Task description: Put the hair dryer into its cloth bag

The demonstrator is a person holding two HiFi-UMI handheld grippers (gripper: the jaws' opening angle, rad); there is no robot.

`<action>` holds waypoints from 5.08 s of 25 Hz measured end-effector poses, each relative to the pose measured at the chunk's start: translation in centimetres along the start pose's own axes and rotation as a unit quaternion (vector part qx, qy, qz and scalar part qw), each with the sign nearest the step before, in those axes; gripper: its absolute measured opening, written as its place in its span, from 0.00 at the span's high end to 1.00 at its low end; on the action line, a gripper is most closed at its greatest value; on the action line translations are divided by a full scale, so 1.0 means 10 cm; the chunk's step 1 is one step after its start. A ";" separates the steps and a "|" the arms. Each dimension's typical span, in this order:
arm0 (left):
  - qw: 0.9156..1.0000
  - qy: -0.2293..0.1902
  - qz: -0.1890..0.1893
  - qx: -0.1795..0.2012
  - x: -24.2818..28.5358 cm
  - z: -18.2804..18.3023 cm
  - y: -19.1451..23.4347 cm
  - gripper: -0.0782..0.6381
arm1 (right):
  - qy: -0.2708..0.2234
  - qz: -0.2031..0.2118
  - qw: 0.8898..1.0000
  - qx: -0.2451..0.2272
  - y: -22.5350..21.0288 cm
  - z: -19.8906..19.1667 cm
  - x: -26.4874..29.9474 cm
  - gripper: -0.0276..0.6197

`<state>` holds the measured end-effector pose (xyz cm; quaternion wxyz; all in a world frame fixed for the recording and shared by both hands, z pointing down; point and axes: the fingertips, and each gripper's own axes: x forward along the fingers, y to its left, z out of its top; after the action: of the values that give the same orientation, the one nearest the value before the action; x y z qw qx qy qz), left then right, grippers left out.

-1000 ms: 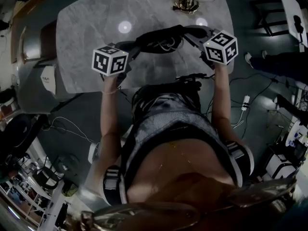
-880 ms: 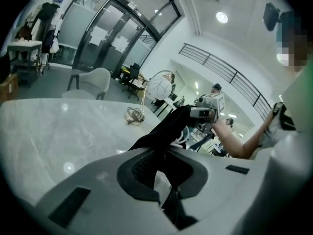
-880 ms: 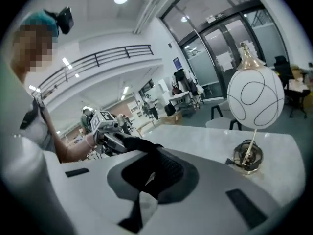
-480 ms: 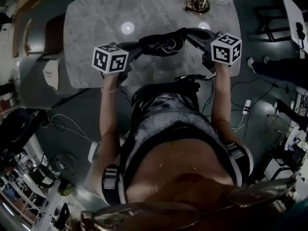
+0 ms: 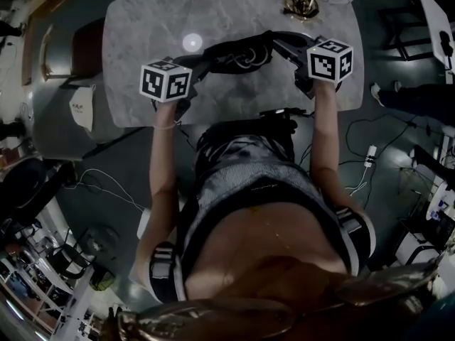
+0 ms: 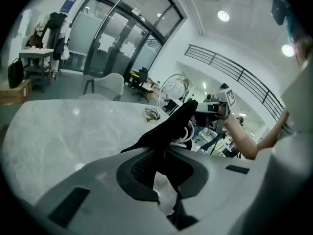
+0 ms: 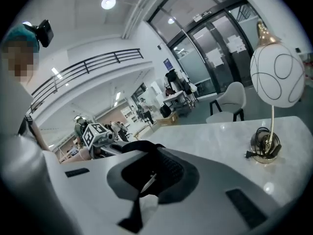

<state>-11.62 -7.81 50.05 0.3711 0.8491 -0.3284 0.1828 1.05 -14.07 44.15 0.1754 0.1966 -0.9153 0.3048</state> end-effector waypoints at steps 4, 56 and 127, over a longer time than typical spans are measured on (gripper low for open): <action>0.999 -0.040 -0.001 0.017 -0.06 -0.05 0.02 0.83 | -0.007 0.004 1.000 0.009 0.01 0.07 0.10 0.85; 0.992 -0.116 -0.035 -0.031 0.09 0.55 -0.14 0.87 | -0.033 0.046 0.975 0.217 0.09 -0.93 0.00 0.81; 0.981 -0.061 0.104 0.152 0.46 1.82 0.93 0.85 | -0.137 -0.061 0.989 0.001 -0.83 1.14 0.14 0.84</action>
<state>-13.52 -28.10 45.37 0.1961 0.8663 -0.4056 0.2156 1.42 -27.68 40.22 0.0662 0.2921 -0.9167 0.2646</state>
